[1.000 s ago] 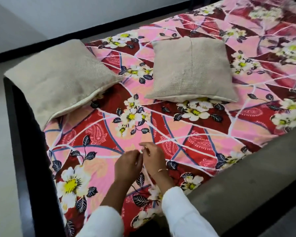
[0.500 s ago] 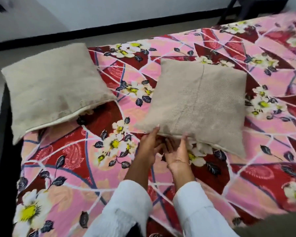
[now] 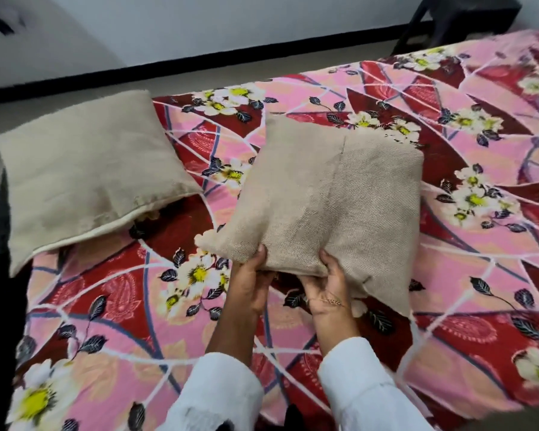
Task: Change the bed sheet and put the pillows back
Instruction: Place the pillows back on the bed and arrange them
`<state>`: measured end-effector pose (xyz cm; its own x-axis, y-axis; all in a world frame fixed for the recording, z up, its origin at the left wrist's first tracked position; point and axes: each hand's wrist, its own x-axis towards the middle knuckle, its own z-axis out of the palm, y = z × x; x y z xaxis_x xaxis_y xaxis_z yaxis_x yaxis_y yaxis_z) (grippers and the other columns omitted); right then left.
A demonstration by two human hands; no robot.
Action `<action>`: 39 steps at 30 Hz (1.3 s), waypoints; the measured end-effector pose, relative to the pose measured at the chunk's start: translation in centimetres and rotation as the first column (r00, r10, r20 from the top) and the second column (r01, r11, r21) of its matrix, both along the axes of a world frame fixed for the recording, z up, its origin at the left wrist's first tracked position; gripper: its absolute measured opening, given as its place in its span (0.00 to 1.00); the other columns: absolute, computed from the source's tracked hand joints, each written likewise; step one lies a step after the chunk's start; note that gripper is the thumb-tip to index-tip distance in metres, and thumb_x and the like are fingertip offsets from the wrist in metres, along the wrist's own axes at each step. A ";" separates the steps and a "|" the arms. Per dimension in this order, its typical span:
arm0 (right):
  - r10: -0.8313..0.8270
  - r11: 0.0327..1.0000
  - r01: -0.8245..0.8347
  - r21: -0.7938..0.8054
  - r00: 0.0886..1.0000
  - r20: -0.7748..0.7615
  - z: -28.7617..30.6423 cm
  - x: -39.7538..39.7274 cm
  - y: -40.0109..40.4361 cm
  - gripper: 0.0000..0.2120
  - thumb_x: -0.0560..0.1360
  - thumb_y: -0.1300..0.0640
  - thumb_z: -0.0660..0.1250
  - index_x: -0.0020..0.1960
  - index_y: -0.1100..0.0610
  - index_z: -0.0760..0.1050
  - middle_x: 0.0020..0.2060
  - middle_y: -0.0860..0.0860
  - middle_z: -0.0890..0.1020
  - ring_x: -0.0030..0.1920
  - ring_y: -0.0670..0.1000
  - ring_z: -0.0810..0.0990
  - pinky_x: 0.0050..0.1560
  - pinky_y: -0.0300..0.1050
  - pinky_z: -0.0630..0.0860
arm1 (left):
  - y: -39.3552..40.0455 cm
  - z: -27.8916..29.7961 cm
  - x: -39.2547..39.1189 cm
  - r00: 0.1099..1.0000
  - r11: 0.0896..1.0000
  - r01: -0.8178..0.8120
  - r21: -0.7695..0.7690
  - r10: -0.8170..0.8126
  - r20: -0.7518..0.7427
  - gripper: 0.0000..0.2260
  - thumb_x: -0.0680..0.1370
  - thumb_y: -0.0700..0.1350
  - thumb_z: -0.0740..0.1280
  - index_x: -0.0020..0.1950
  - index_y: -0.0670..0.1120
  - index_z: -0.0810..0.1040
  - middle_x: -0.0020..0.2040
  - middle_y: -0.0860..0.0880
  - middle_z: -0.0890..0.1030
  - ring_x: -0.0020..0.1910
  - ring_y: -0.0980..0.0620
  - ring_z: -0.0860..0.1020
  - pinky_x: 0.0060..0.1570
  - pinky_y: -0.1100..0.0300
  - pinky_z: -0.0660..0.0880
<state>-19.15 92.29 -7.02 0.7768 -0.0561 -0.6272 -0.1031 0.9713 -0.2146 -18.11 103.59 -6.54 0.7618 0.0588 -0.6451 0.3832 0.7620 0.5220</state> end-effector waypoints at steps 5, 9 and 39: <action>0.126 0.991 -0.130 -0.027 0.985 -0.116 1.1 -8.4 7.8 0.14 0.69 0.66 0.63 0.54 0.62 0.75 0.43 0.57 0.84 0.46 0.55 0.82 0.46 0.53 0.79 | 9.6 0.9 -9.8 0.999 0.998 0.049 -0.027 -0.049 -0.004 0.23 0.65 0.41 0.76 0.59 0.43 0.78 0.54 0.45 0.82 0.48 0.51 0.82 0.39 0.57 0.80; 0.295 0.955 -0.291 0.064 0.953 -0.069 1.7 -16.6 16.4 0.29 0.52 0.66 0.77 0.54 0.64 0.78 0.50 0.60 0.83 0.47 0.58 0.82 0.43 0.55 0.80 | 18.9 1.9 -19.1 0.999 0.999 -0.040 -0.023 0.039 -0.023 0.11 0.54 0.37 0.78 0.34 0.41 0.84 0.36 0.45 0.83 0.34 0.51 0.82 0.31 0.59 0.79; -0.109 0.138 -0.271 -0.953 0.952 -0.286 21.8 -14.2 10.5 0.26 0.70 0.63 0.66 0.66 0.58 0.63 0.61 0.60 0.62 0.56 0.62 0.73 0.55 0.54 0.74 | 6.8 24.8 -12.1 0.891 0.225 -0.193 0.955 -0.367 0.267 0.17 0.73 0.37 0.68 0.60 0.36 0.73 0.59 0.37 0.72 0.59 0.40 0.72 0.55 0.54 0.67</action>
<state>-33.34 102.78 14.78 0.6644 -0.7102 -0.2328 -0.3920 -0.0660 -0.9176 -30.24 110.43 18.29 0.9322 0.3164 0.1759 -0.0198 -0.4406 0.8975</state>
